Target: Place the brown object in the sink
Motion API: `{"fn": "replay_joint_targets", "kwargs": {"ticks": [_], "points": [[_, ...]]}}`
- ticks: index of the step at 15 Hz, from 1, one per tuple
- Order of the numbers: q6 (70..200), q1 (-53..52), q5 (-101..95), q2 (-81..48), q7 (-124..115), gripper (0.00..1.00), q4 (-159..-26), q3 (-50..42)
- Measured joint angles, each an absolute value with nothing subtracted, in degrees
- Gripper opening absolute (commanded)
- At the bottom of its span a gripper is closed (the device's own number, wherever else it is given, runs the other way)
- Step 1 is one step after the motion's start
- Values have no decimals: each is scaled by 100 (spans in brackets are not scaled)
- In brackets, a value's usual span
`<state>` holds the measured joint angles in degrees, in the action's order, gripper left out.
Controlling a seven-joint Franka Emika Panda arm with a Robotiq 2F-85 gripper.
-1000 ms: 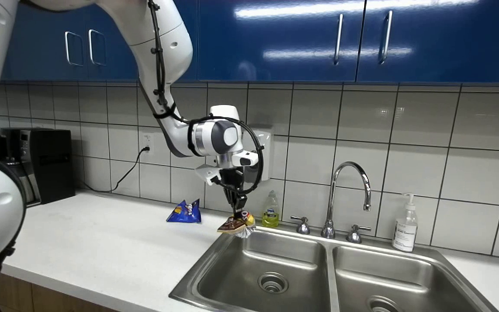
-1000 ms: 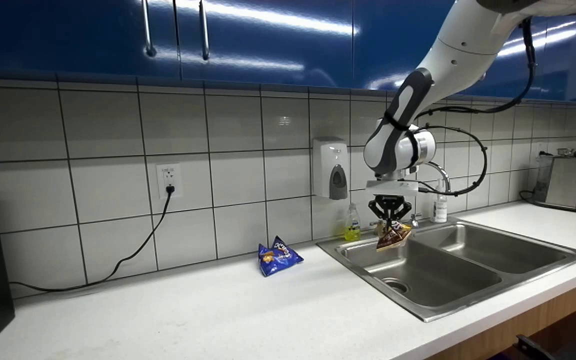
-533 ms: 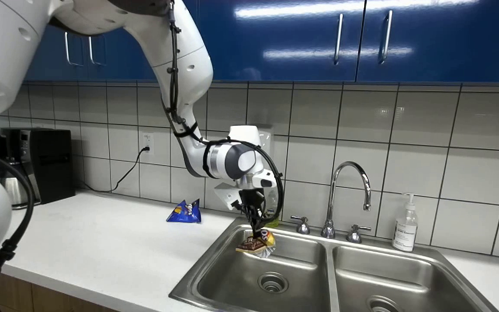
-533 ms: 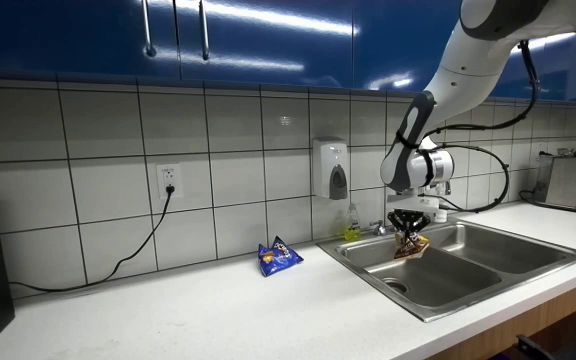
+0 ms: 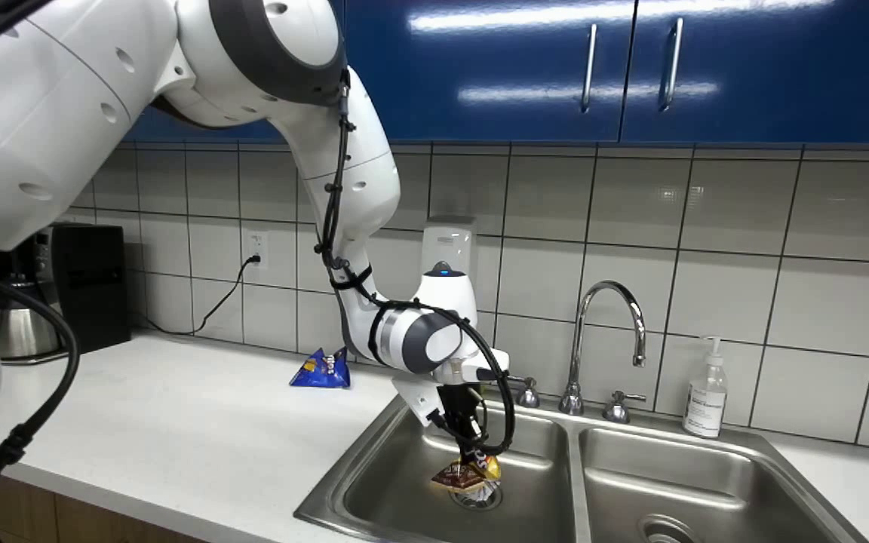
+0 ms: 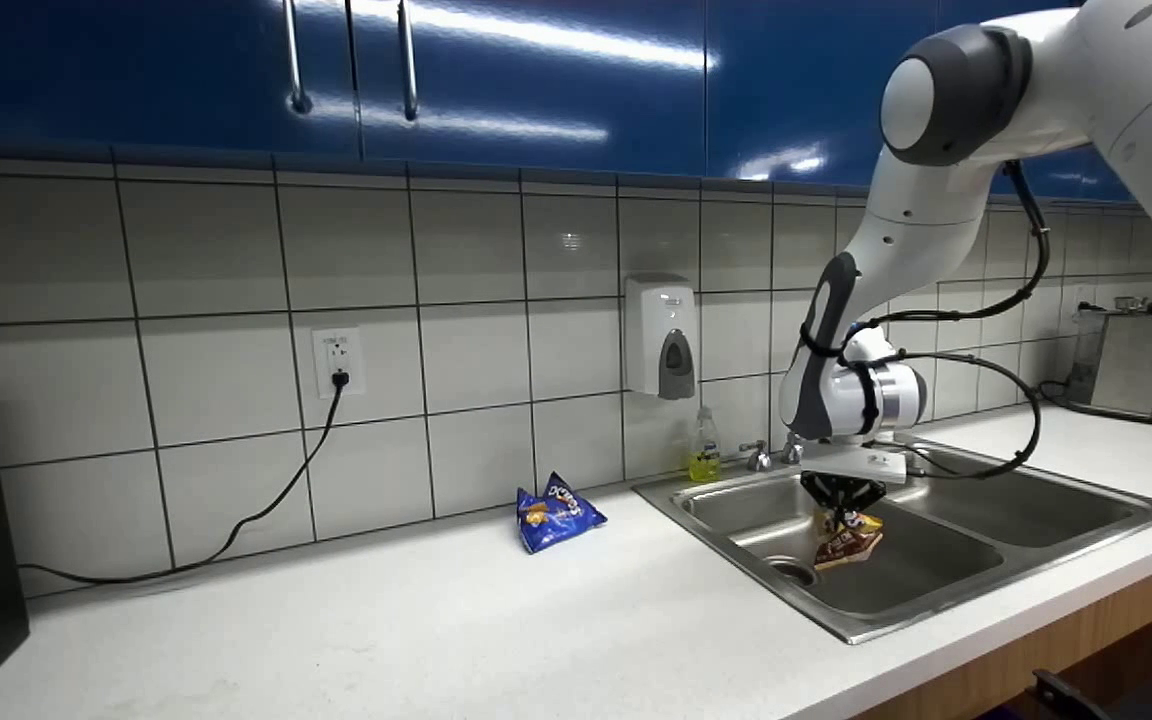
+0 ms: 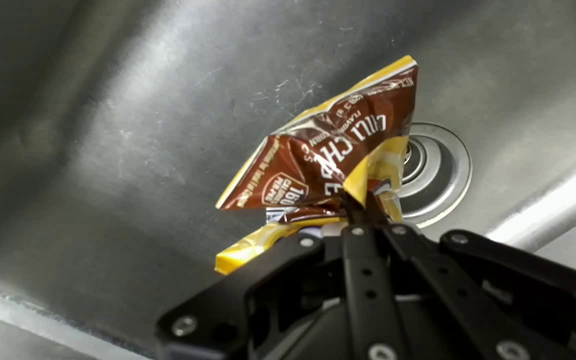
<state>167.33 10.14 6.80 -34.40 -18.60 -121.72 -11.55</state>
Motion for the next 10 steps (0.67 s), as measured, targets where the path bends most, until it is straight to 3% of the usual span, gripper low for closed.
{"fn": "replay_joint_targets", "kwargs": {"ticks": [8, 9, 10], "points": [[16760, 1225, 791, -4122, -1601, 0, -11858, -1030], [16760, 1235, 791, -4180, -1588, 3, -11835, -1030], [16760, 1243, 791, -4229, -1580, 27, -11815, -1030]]}}
